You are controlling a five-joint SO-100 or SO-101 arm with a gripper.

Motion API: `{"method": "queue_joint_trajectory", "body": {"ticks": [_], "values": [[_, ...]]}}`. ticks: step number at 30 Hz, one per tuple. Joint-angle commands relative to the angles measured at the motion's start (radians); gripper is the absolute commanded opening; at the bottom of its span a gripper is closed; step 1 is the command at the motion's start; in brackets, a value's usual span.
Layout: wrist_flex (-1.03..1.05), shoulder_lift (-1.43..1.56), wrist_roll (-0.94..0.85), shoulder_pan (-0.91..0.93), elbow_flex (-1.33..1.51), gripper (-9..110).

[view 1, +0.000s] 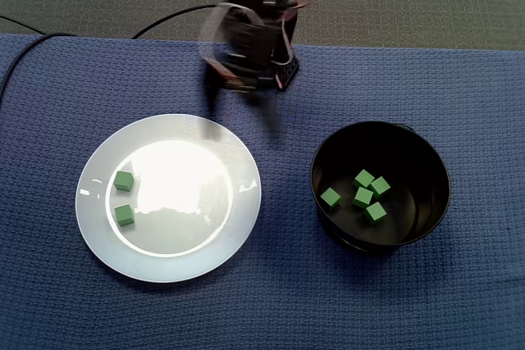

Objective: Pick up the items on the white plate and put them in the black container.

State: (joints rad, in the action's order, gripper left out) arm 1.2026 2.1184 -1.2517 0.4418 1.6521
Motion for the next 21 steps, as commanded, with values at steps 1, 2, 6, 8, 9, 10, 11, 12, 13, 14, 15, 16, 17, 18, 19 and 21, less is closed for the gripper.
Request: {"method": "queue_joint_trajectory", "body": {"ticks": [1,2,6,8,9,10,11,12,13,14,15,16,17,18,19,21], "values": [[-0.437,0.000,-0.407,0.318,0.261,50],[-0.574,-0.032,-0.495,0.351,0.347,50],[-0.629,-0.187,-0.653,0.430,0.353,46],[-0.606,-0.281,-0.667,0.446,0.268,46],[-0.604,-0.327,-0.670,0.456,0.225,46],[-0.604,-0.374,-0.670,0.462,0.186,46],[-0.604,-0.419,-0.663,0.466,0.144,46],[-0.604,-0.457,-0.655,0.468,0.109,46],[-0.603,-0.497,-0.653,0.469,0.080,46],[-0.603,-0.534,-0.655,0.471,0.060,46],[-0.603,-0.566,-0.660,0.472,0.046,46],[-0.603,-0.597,-0.667,0.476,0.040,45],[-0.603,-0.623,-0.673,0.477,0.038,45],[-0.603,-0.646,-0.686,0.480,0.038,45],[-0.601,-0.667,-0.699,0.483,0.040,44],[-0.583,-0.706,-0.726,0.486,0.034,43]]}}
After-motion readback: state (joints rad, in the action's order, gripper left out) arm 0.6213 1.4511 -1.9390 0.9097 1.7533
